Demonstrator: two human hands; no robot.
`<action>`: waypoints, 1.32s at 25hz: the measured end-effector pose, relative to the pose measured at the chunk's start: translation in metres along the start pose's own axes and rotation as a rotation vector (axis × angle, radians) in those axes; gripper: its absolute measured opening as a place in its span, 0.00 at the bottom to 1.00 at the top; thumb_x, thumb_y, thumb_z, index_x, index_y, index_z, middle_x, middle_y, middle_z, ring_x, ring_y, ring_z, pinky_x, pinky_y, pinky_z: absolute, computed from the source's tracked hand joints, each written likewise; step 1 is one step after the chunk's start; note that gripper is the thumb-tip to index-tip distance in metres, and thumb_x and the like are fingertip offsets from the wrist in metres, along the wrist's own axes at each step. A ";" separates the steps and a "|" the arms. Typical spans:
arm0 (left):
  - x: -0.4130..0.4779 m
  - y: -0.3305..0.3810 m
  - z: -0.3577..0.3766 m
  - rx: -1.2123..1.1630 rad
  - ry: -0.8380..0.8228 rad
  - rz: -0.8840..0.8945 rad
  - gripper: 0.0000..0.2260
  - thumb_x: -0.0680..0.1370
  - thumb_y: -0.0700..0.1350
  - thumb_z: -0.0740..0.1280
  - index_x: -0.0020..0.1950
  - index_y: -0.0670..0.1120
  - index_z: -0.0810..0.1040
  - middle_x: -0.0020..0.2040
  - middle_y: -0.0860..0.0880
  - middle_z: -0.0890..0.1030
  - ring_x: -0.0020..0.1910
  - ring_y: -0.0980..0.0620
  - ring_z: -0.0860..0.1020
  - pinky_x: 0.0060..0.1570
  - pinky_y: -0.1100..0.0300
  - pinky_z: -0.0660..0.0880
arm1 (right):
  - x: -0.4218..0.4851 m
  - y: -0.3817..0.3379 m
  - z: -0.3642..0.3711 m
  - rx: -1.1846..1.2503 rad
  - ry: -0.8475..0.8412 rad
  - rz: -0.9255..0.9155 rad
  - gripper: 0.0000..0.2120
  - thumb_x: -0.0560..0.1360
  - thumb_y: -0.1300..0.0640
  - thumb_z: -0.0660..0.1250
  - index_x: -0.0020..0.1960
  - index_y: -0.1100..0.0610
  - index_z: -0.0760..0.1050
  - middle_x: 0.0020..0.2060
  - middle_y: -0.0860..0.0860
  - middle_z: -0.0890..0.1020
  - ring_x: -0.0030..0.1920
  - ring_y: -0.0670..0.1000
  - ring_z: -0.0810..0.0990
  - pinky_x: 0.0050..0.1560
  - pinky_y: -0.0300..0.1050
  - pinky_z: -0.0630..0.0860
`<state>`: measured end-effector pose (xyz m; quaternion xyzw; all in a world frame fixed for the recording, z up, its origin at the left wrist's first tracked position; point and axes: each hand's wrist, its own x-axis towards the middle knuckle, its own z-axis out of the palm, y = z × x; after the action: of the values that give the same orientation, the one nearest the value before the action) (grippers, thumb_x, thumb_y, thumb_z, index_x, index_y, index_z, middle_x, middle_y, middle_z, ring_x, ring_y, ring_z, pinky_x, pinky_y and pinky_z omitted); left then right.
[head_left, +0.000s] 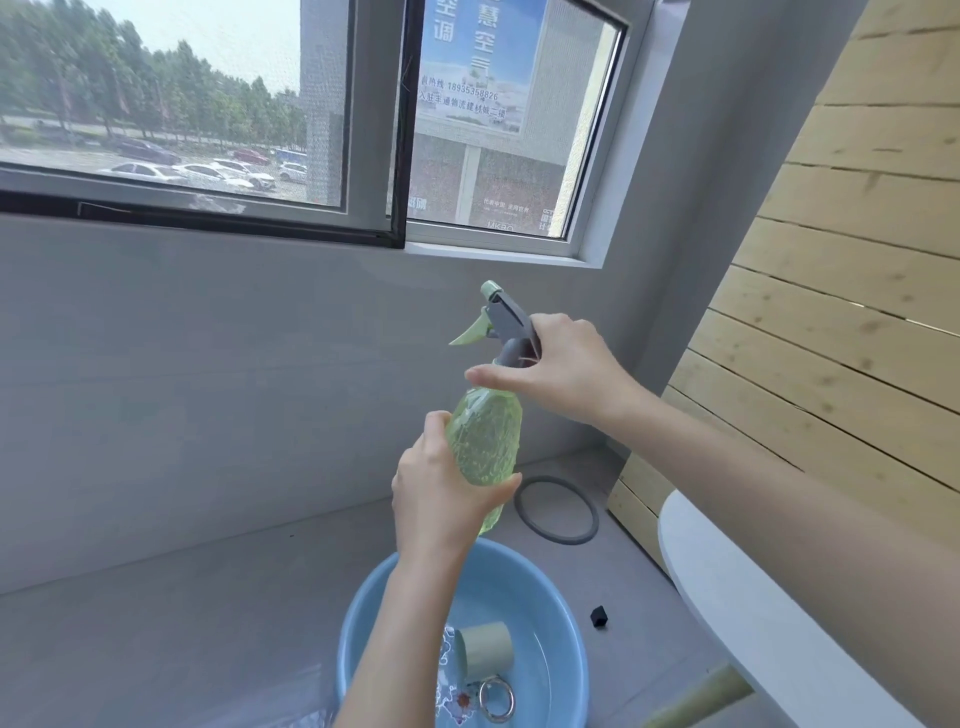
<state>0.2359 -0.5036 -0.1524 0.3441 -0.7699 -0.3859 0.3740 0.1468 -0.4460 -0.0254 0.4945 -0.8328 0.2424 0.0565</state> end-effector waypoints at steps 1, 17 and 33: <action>0.000 -0.001 0.000 0.000 0.003 0.005 0.32 0.63 0.56 0.78 0.60 0.50 0.67 0.53 0.53 0.78 0.54 0.49 0.75 0.45 0.60 0.62 | 0.001 0.001 0.000 -0.056 -0.006 0.002 0.20 0.67 0.35 0.71 0.39 0.53 0.78 0.33 0.47 0.79 0.38 0.48 0.77 0.40 0.41 0.72; 0.001 0.001 0.002 -0.019 0.000 0.010 0.31 0.63 0.56 0.78 0.59 0.49 0.68 0.50 0.52 0.78 0.50 0.48 0.75 0.43 0.60 0.63 | 0.003 0.002 -0.007 0.401 -0.129 0.014 0.11 0.69 0.63 0.74 0.49 0.60 0.75 0.41 0.49 0.84 0.48 0.49 0.83 0.55 0.47 0.79; 0.002 0.008 0.009 -0.010 0.048 0.028 0.33 0.62 0.57 0.78 0.61 0.49 0.68 0.50 0.52 0.79 0.51 0.48 0.76 0.46 0.56 0.71 | -0.023 0.005 0.019 0.428 0.252 -0.018 0.07 0.70 0.63 0.73 0.42 0.58 0.75 0.43 0.53 0.84 0.44 0.53 0.82 0.50 0.45 0.77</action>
<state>0.2257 -0.4980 -0.1484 0.3407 -0.7634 -0.3763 0.3995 0.1568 -0.4348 -0.0508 0.4686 -0.7445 0.4723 0.0559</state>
